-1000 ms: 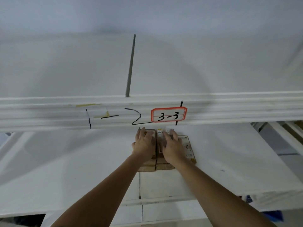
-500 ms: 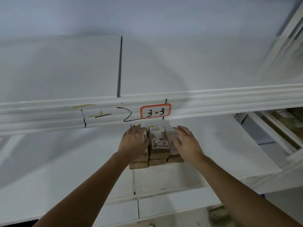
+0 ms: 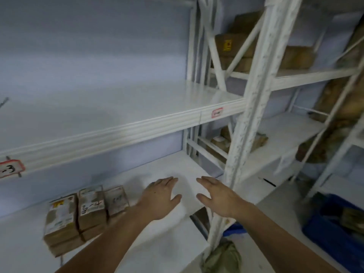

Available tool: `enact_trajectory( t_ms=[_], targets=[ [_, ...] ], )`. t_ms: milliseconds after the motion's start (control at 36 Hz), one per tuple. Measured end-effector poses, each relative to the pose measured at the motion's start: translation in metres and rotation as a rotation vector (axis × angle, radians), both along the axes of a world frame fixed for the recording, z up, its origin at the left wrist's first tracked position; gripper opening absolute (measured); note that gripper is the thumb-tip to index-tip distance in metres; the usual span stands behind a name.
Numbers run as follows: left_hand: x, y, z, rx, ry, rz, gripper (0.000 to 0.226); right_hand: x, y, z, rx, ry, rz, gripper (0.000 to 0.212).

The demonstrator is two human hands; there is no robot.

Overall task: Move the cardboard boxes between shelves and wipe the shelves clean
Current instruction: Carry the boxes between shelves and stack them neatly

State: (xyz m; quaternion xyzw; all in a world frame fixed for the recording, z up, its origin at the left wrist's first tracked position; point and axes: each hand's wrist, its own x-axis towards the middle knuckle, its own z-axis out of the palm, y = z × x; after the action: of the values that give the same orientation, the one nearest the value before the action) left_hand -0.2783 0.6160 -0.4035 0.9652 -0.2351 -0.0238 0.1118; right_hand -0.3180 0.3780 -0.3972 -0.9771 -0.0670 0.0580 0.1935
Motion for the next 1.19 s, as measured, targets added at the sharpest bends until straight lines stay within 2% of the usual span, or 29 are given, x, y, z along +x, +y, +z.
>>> enact_trajectory(
  t_ms=[250,389,472,528,611,1194],
  targets=[
    [-0.04,-0.192,0.028,-0.059,-0.027,-0.258,0.068,-0.095,-0.186,0.018,-0.027,-0.036,-0.236,0.068],
    [-0.063,-0.276,0.035,-0.057,-0.032,-0.367,0.068,-0.131,-0.252,0.018,-0.006,-0.03,-0.31,0.069],
    [-0.067,-0.318,0.033,-0.049,-0.038,-0.421,0.068,-0.138,-0.285,0.007,0.032,-0.06,-0.328,0.083],
    [-0.065,-0.343,0.03,-0.047,-0.035,-0.441,0.068,-0.138,-0.304,0.005,0.044,-0.062,-0.342,0.075],
    [-0.059,-0.377,0.025,-0.035,-0.027,-0.465,0.068,-0.135,-0.329,0.004,0.043,-0.043,-0.368,0.066],
    [0.071,-0.602,-0.011,-0.015,0.057,-0.48,0.063,-0.009,-0.557,-0.012,0.002,0.014,-0.401,0.061]
  ],
)
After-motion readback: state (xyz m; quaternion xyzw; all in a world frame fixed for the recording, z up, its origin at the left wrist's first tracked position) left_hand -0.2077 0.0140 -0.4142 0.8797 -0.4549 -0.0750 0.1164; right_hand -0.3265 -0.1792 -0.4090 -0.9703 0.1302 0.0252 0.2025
